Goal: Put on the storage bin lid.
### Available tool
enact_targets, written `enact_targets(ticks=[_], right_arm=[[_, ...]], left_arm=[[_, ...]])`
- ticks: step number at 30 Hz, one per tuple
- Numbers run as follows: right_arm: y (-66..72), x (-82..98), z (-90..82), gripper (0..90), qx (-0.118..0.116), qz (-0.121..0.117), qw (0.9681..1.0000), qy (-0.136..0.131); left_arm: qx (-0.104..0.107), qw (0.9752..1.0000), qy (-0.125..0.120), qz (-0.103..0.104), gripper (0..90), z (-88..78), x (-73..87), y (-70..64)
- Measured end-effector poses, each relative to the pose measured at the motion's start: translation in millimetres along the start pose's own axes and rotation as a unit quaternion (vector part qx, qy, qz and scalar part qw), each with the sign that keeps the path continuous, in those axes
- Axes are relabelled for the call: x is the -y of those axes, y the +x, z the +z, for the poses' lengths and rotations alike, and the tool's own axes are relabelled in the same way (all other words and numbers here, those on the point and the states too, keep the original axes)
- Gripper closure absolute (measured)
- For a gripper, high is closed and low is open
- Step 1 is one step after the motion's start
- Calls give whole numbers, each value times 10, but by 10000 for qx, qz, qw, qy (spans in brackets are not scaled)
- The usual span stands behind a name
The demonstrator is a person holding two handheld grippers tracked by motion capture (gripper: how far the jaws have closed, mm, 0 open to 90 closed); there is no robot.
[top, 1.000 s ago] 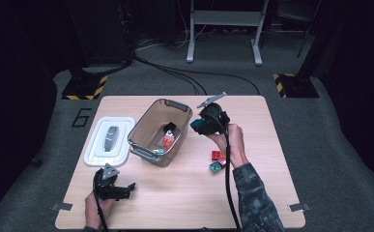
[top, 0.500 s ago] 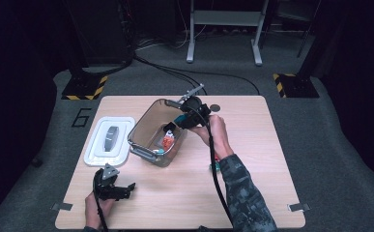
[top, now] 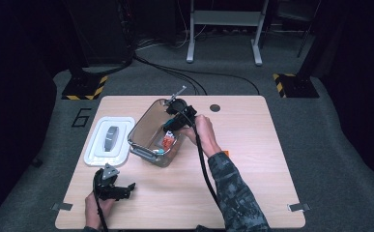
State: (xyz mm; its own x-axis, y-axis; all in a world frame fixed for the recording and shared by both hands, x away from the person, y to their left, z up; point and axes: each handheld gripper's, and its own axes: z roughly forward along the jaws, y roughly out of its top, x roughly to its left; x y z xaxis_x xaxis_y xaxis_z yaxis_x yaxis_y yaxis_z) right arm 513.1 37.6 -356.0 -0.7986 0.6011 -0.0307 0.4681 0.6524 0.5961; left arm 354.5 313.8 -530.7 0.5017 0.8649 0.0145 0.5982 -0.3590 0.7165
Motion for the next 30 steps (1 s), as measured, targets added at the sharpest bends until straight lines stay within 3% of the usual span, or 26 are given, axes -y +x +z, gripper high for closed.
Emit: enact_targets(ticks=[5, 7, 12, 25, 30], right_arm=[[12, 7, 80, 583, -16, -46, 9999, 143], [17, 29, 128, 583, -16, -38, 9997, 235], [19, 60, 200, 582, 27, -120, 9994, 328], [27, 96, 222, 576, 34, -249, 9986, 469], [36, 98, 213, 513, 52, -261, 9979, 584]], left_arm=[[7, 10000, -6, -4, 28, 0, 1, 0], [3, 9999, -61, -105, 29, 9, 3, -14], [4, 10000, -53, -48, 29, 7, 2, -6], [0, 10000, -51, -59, 28, 6, 2, -7], [2, 10000, -56, -58, 28, 7, 2, -7]])
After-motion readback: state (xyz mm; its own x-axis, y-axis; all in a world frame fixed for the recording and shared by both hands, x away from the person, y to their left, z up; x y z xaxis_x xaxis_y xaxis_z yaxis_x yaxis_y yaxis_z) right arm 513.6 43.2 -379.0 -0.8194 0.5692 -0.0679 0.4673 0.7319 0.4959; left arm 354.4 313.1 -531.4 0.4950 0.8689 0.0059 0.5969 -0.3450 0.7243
